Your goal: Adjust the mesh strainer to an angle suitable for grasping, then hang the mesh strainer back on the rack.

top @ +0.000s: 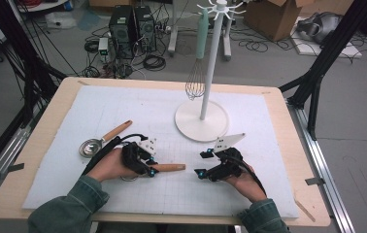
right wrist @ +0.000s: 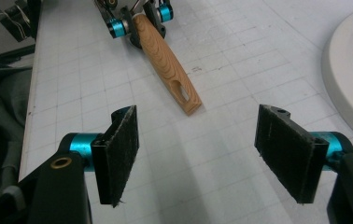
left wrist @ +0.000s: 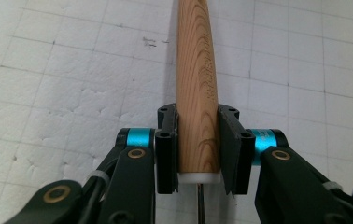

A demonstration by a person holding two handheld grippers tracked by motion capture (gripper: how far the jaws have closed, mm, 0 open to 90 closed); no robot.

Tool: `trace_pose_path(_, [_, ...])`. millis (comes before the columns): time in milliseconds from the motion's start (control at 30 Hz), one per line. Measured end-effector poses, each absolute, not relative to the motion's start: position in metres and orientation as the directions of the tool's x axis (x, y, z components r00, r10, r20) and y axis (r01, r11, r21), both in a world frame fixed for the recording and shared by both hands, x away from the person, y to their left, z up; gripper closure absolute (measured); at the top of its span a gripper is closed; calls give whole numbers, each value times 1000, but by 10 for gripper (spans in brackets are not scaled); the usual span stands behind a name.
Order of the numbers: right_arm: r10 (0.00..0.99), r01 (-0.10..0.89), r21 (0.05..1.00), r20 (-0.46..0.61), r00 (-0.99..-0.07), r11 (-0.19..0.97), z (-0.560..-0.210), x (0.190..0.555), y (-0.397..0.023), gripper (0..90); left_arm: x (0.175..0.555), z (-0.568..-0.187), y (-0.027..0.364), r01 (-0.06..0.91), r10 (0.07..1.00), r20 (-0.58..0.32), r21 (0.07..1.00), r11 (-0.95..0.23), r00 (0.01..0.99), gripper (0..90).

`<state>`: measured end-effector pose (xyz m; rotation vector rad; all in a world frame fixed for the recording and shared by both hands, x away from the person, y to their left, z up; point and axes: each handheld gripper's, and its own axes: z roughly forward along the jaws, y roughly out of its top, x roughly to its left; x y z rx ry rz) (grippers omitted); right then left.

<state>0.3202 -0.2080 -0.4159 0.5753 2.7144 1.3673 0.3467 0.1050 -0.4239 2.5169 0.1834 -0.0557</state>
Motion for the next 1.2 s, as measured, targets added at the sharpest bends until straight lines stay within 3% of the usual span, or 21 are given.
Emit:
trace_pose_path(267, [348,305,786,122,-929,537,-416,320,-207,296,343,-421,105,142,115,-83,572,-808,990,706])
trace_pose_path(933, [348,364,812,213,-913,456,-414,320,-188,291,336,-390,117,127,126,-55,706,-697,991,706])
trace_pose_path(1100, [287,378,819,273,-918,431,-412,321,-180,489,334,-382,117,124,130,-50,741,-660,990,705])
trace_pose_path(1200, [273,390,817,296,-915,424,-410,322,-177,519,334,-379,117,128,133,-55,754,-645,990,705])
